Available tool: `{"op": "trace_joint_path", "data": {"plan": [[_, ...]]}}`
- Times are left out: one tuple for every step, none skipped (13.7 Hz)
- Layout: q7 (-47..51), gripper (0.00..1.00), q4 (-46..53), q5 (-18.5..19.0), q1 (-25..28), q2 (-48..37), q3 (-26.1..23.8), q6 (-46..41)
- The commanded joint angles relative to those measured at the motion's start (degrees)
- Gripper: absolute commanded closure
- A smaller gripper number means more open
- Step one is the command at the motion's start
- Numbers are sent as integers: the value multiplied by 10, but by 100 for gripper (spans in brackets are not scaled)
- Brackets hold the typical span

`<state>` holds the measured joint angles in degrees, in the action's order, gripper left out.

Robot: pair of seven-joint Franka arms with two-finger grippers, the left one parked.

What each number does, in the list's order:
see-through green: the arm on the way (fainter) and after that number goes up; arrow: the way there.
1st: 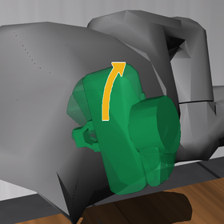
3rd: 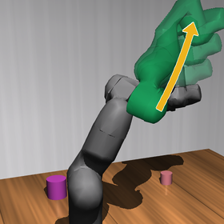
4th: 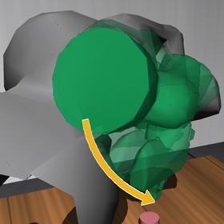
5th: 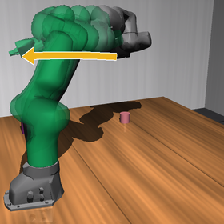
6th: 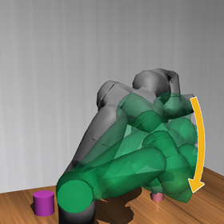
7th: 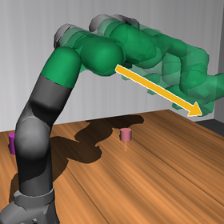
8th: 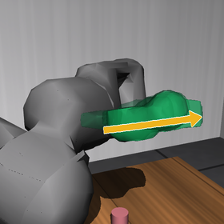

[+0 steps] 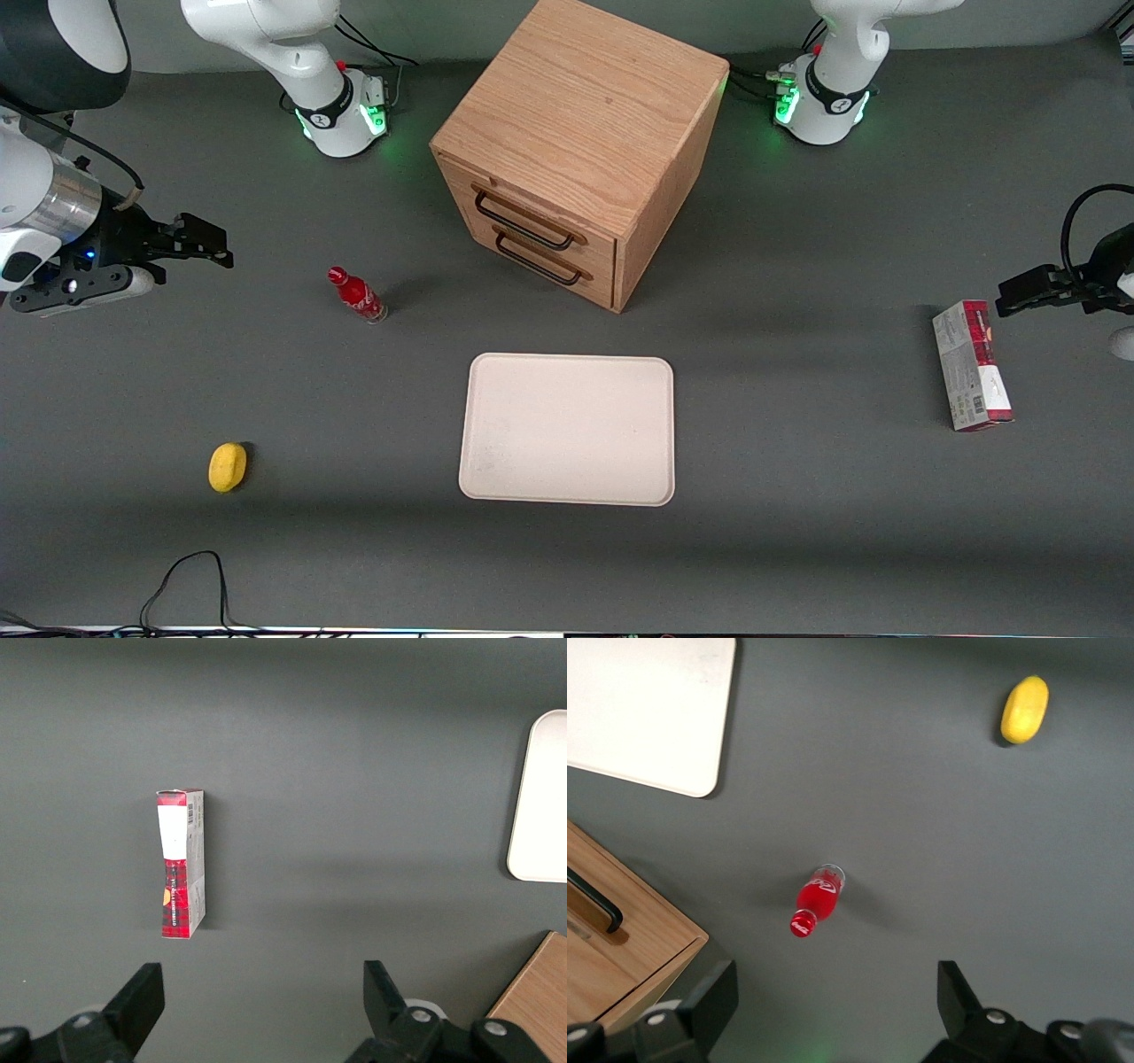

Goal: Open upper drawer
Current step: 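Move the right gripper toward the upper drawer's black handle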

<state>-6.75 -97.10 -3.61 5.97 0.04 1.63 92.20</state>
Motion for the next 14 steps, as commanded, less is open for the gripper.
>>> {"op": "trace_joint_path", "data": {"plan": [[-3, 0, 32, 4, 4, 32, -41, -11], [-5, 0, 41, 4, 15, 44, -55, -11], [-6, 0, 52, 2, 29, 67, -59, -11], [-13, 0, 62, -9, 39, 83, -60, -11], [-23, 0, 67, -36, 52, 94, -60, -11], [-25, 0, 80, -55, 70, 102, -59, -11], [-26, 0, 94, -58, 84, 119, -60, -11], [-23, 0, 104, -59, 106, 127, -60, -11], [-26, 0, 107, -58, 130, 131, -60, -9], [-26, 0, 115, -58, 147, 142, -60, -8], [-26, 0, 119, -59, 157, 151, -61, -8], [-27, 0, 120, -59, 173, 153, -61, -5], [-27, 0, 120, -58, 186, 160, -60, -2], [-27, 0, 120, -58, 200, 166, -61, 7]]}}
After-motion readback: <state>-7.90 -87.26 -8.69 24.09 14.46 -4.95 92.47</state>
